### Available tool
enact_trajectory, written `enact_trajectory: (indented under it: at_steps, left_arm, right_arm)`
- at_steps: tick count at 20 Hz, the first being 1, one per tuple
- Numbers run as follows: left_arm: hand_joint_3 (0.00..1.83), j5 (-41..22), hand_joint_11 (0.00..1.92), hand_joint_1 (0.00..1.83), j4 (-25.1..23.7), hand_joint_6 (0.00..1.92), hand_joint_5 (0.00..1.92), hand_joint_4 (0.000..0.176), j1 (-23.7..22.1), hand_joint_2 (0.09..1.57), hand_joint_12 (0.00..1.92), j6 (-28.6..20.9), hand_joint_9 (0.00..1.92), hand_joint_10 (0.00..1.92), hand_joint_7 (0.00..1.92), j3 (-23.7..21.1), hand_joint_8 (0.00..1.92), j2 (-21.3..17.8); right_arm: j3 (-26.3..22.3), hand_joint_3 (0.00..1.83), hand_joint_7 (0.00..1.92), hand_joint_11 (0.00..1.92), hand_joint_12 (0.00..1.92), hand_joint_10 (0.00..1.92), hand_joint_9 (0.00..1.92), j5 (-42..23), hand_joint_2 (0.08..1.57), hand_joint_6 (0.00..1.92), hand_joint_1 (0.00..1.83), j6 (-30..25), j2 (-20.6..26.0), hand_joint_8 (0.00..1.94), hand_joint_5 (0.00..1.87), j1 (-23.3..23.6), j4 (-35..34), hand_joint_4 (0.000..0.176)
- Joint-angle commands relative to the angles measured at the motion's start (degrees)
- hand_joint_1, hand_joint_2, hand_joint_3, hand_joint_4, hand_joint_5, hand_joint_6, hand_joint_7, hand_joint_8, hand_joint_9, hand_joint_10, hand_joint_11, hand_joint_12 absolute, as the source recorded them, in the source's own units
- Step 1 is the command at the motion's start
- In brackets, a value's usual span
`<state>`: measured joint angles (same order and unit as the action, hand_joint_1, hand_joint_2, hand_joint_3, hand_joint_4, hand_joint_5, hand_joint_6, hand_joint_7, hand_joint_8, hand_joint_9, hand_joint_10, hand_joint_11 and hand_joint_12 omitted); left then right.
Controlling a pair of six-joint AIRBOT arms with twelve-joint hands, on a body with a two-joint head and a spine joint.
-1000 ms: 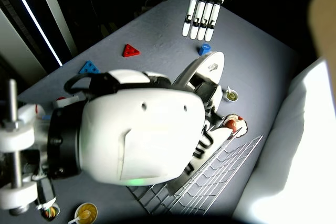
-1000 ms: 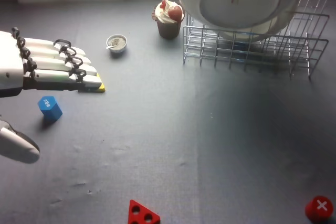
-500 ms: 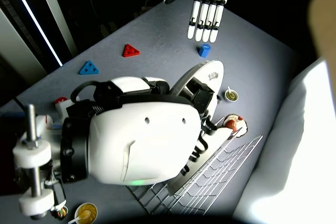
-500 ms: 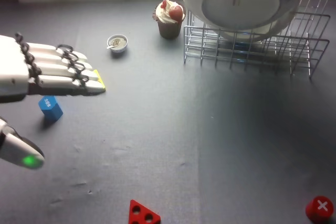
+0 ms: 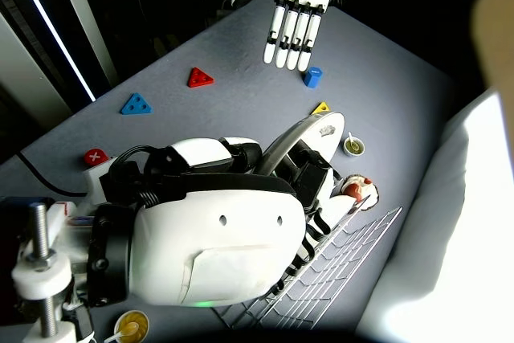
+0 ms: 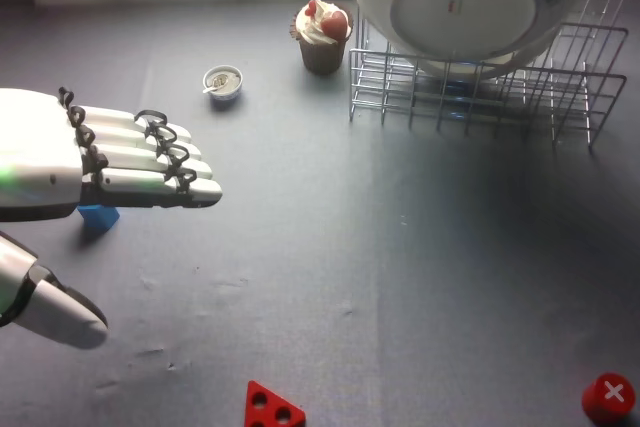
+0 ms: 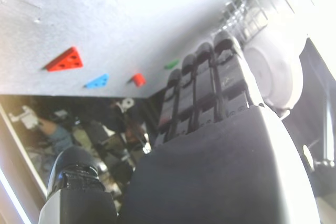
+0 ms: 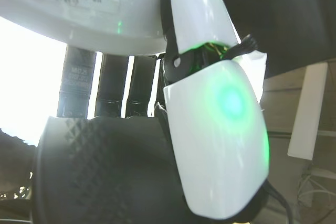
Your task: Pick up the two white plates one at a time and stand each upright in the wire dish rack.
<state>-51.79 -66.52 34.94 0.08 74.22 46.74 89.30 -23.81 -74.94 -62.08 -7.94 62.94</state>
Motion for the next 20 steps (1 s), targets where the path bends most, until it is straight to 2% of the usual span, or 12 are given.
enact_trajectory:
  at_steps: [1,9,11,13,15,20]
  left_arm:
    - [0.0,-2.97,0.09,0.0,4.1,0.0,0.06,0.0,-0.32,0.97,0.01,-0.08,0.09,0.0,0.1,-0.07,0.0,-0.68]
    - [0.0,-4.72,0.13,0.0,4.32,0.0,0.08,0.0,-0.11,0.97,0.02,-0.08,0.12,0.01,0.12,1.25,0.01,-1.03]
    - [0.0,-4.81,0.13,0.0,4.37,0.01,0.09,0.0,-0.11,0.96,0.02,-0.08,0.13,0.01,0.13,1.26,0.01,-1.06]
    - [0.0,-4.9,0.12,0.0,4.82,0.01,0.09,0.0,-0.13,0.97,0.01,-0.08,0.13,0.01,0.13,1.25,0.01,-1.1]
    - [0.0,-4.88,0.13,0.0,5.32,0.0,0.07,0.0,-0.14,0.98,0.01,-0.08,0.11,0.0,0.11,1.15,0.0,-1.1]
    - [0.0,-5.04,0.13,0.0,4.78,0.0,0.06,0.0,-0.13,0.97,0.02,-0.08,0.1,0.0,0.1,0.78,0.0,-1.07]
  right_arm:
    - [0.45,0.0,1.01,0.96,1.42,0.88,1.01,-3.9,1.08,1.08,1.49,-1.48,0.34,0.69,0.89,0.55,-4.73,0.0]
    - [2.2,0.0,1.07,1.0,1.35,0.83,1.05,-5.1,1.07,1.02,1.49,-1.49,-0.64,0.59,0.91,-2.03,-6.13,0.0]
    - [2.32,0.0,1.01,0.98,1.39,0.89,1.01,-5.33,1.09,1.1,1.49,-1.49,-0.81,0.68,0.87,-2.52,-6.4,0.0]
    - [2.61,0.0,1.01,0.98,1.39,0.89,1.01,-5.45,1.09,1.1,1.49,-1.48,-1.08,0.71,0.86,-2.87,-6.67,0.0]
    - [2.99,0.0,1.04,0.99,1.38,0.85,1.04,-5.48,1.08,1.07,1.49,-1.48,-1.39,0.64,0.88,-3.0,-6.87,0.0]
    - [5.06,0.0,1.04,1.01,1.35,0.82,1.05,-5.48,1.07,1.05,1.49,-1.48,-2.45,0.65,0.89,-3.86,-7.58,0.0]
